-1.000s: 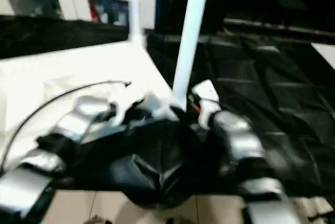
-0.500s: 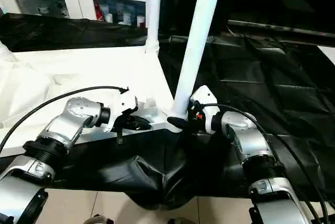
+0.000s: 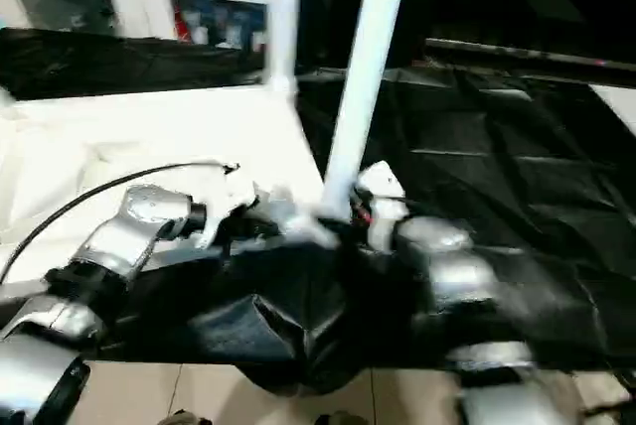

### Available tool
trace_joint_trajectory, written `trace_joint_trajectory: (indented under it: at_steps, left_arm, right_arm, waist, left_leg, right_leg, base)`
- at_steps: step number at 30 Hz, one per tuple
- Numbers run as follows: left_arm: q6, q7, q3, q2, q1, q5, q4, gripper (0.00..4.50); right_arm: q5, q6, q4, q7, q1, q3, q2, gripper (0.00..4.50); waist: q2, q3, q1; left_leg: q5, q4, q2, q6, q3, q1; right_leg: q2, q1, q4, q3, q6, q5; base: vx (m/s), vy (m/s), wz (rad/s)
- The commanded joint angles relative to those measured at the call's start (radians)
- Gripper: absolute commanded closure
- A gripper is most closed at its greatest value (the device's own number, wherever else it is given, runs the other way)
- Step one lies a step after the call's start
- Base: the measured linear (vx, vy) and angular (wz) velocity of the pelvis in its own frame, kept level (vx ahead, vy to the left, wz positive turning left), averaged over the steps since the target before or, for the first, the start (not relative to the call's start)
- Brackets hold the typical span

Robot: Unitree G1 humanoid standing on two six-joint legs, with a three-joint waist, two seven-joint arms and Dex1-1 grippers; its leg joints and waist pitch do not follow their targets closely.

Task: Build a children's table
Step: Rotate leg to tighten

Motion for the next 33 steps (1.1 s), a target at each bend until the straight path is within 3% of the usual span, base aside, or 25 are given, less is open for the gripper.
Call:
trace_joint_trajectory:
  at_steps: [1,4,5,10,11,16,20,23,25,26,27,33]
  left_arm:
    - [0.015,0.081,0.002,-0.063,-0.011,-0.014,0.037,4.5]
    - [0.037,0.19,0.006,-0.134,-0.048,0.001,0.086,4.5]
    - [0.041,0.201,0.001,-0.149,-0.053,0.005,0.09,4.5]
    - [0.038,0.212,-0.022,-0.205,-0.065,0.017,0.097,4.5]
    - [0.03,0.216,-0.023,-0.204,-0.069,0.021,0.105,4.5]
    - [0.006,0.189,-0.017,-0.177,-0.062,0.017,0.104,4.5]
    - [-0.013,0.118,-0.01,-0.123,-0.036,0.004,0.071,4.5]
    - [-0.026,0.052,-0.006,-0.075,-0.013,-0.011,0.041,4.5]
    - [-0.043,-0.035,-0.009,-0.034,0.013,-0.035,0.002,4.5]
    - [-0.045,-0.085,-0.01,-0.015,0.028,-0.052,-0.023,4.5]
    - [-0.043,-0.115,-0.011,-0.002,0.036,-0.061,-0.04,4.5]
    - [-0.03,-0.242,-0.027,0.068,0.069,-0.088,-0.109,4.5]
  right_arm:
    - [0.009,0.048,0.069,-0.178,-0.017,-0.065,0.021,1.75]
    - [0.027,0.057,0.114,-0.325,-0.051,-0.105,0.097,1.75]
    - [0.027,0.056,0.123,-0.344,-0.06,-0.106,0.113,1.75]
    - [-0.037,-0.008,0.138,-0.367,-0.091,-0.047,0.166,1.75]
    - [-0.039,-0.025,0.136,-0.338,-0.091,-0.033,0.167,1.19]
    - [-0.036,-0.058,0.122,-0.275,-0.087,-0.019,0.151,0.84]
    - [-0.053,-0.086,0.084,-0.117,-0.063,0.028,0.079,0.72]
    - [-0.058,-0.093,0.06,0.009,-0.043,0.051,0.007,0.72]
    - [-0.049,-0.088,0.026,0.122,-0.023,0.067,-0.052,0.72]
    - [-0.045,-0.085,0.008,0.174,-0.015,0.075,-0.079,0.72]
    - [-0.04,-0.087,0.001,0.206,-0.011,0.08,-0.096,0.72]
    - [-0.016,-0.083,-0.017,0.341,-0.012,0.093,-0.162,0.72]
  waist:
    - [0.002,-0.053,-0.003]
    - [0.006,-0.055,-0.008]
    - [0.002,-0.055,-0.009]
    - [0.002,-0.057,-0.006]
    - [0.002,-0.058,-0.005]
    - [-0.001,-0.056,-0.003]
    - [-0.007,-0.056,0.0]
    - [-0.011,-0.056,0.004]
    - [-0.009,-0.056,0.005]
    - [-0.011,-0.055,0.005]
    - [-0.008,-0.055,0.004]
    - [-0.005,-0.054,0.005]
  left_leg:
    - [-0.324,-0.074,0.025,-0.004,-0.018,0.017]
    - [-0.328,-0.071,0.021,-0.003,-0.017,0.017]
    - [-0.329,-0.072,0.021,-0.001,-0.018,0.015]
    - [-0.31,-0.073,0.02,0.016,-0.016,0.011]
    - [-0.303,-0.073,0.021,0.02,-0.016,0.01]
    - [-0.304,-0.073,0.022,0.034,-0.015,0.009]
    - [-0.283,-0.072,0.023,0.052,-0.015,0.002]
    - [-0.263,-0.07,0.023,0.057,-0.013,0.004]
    - [-0.261,-0.07,0.025,0.068,-0.013,0.004]
    - [-0.252,-0.071,0.026,0.074,-0.014,-0.001]
    - [-0.258,-0.071,0.027,0.074,-0.012,0.004]
    - [-0.27,-0.074,0.031,0.059,-0.013,0.007]
  right_leg:
    - [-0.059,0.033,-0.092,0.038,-0.134,-0.466]
    - [-0.058,0.031,-0.096,0.038,-0.124,-0.476]
    - [-0.058,0.033,-0.097,0.037,-0.119,-0.476]
    - [-0.056,0.035,-0.093,0.038,-0.123,-0.418]
    - [-0.056,0.037,-0.09,0.038,-0.128,-0.401]
    - [-0.058,0.038,-0.091,0.038,-0.135,-0.406]
    - [-0.06,0.044,-0.089,0.039,-0.136,-0.396]
    - [-0.059,0.048,-0.087,0.037,-0.142,-0.391]
    - [-0.061,0.046,-0.087,0.039,-0.147,-0.383]
    - [-0.061,0.05,-0.083,0.039,-0.152,-0.373]
    - [-0.06,0.044,-0.086,0.04,-0.156,-0.377]
    - [-0.059,0.042,-0.078,0.041,-0.184,-0.348]
  base:
    - [0.0,0.0,0.0]
    - [0.0,0.0,0.0]
    - [0.0,0.0,0.0]
    - [0.0,0.0,0.0]
    - [0.0,0.0,0.0]
    - [0.0,0.0,0.0]
    - [0.0,0.0,0.0]
    - [0.0,0.0,0.0]
    - [0.0,0.0,0.0]
    - [0.0,0.0,0.0]
    - [0.0,0.0,0.0]
    - [0.0,0.0,0.0]
